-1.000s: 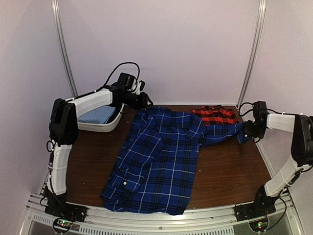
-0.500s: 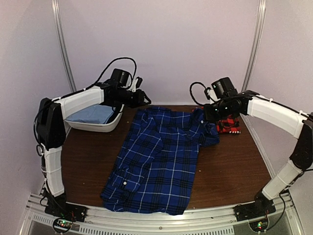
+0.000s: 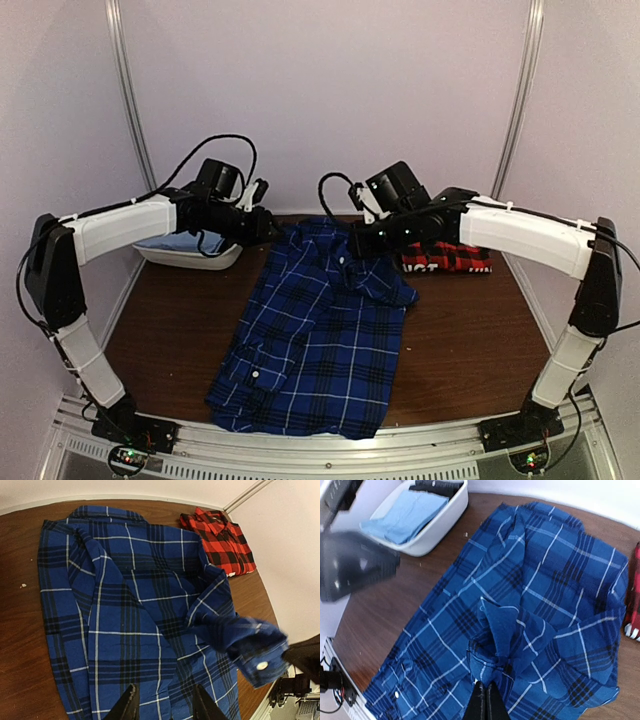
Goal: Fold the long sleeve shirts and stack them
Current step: Place the sleeve of the 1/3-folded shirt.
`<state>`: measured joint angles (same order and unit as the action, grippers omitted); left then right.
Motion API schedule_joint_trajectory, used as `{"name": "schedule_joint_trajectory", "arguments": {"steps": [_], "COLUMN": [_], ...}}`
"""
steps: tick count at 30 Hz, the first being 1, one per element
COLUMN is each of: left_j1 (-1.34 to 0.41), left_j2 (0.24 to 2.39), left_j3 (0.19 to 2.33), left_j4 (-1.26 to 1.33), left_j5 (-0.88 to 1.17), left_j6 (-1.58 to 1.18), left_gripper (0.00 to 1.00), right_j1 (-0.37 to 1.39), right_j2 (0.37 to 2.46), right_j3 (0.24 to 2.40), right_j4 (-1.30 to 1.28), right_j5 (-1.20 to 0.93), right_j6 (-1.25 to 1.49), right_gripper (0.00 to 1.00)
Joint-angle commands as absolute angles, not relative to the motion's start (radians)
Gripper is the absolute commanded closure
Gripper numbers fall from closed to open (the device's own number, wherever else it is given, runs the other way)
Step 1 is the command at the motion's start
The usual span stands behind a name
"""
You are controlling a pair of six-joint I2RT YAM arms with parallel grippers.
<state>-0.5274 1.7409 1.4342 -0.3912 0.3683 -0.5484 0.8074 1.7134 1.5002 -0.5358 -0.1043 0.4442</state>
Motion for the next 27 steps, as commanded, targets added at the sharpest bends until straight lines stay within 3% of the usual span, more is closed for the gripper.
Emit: {"name": "schedule_joint_trajectory", "arguments": {"steps": [1, 6, 12, 14, 19, 21, 27], "left_j1": [-0.531, -0.531, -0.532, -0.532, -0.536, -0.543, -0.576], "left_j2": [1.673, 1.638, 1.626, 1.623, 1.617, 1.613, 1.603], "left_j3": [1.380, 1.353, 1.305, 1.274, 1.197, 1.170, 1.093], "left_j4": [-0.361, -0.362, -0.358, -0.355, -0.354, -0.354, -0.353], "left_j5": [0.332, 0.349, 0.390, 0.408, 0.454, 0.463, 0.472], "left_j6": [-0.543, -0.540, -0.525, -0.519, -0.500, -0.494, -0.493], "left_gripper": [0.62, 0.63, 0.63, 0.63, 0.62, 0.62, 0.61], "right_j1": [0.807, 0.827, 0.900, 0.932, 0.951, 0.938, 0.881], "right_j2": [1.682, 1.679, 1.682, 1.694, 1.677, 1.683, 1.780], "right_j3": [1.675, 1.746, 1.533, 1.469, 1.413, 1.416, 1.433], "right_j4": [-0.560, -0.639, -0.555, -0.494, -0.460, -0.472, -0.504], "right_j5": [0.079, 0.080, -0.055, -0.144, -0.172, -0.162, -0.145], "right_j6": [0.421, 0.385, 0.456, 0.473, 0.418, 0.383, 0.293], "right_gripper": [1.00, 1.00, 1.00, 0.89, 0.41, 0.37, 0.38]}}
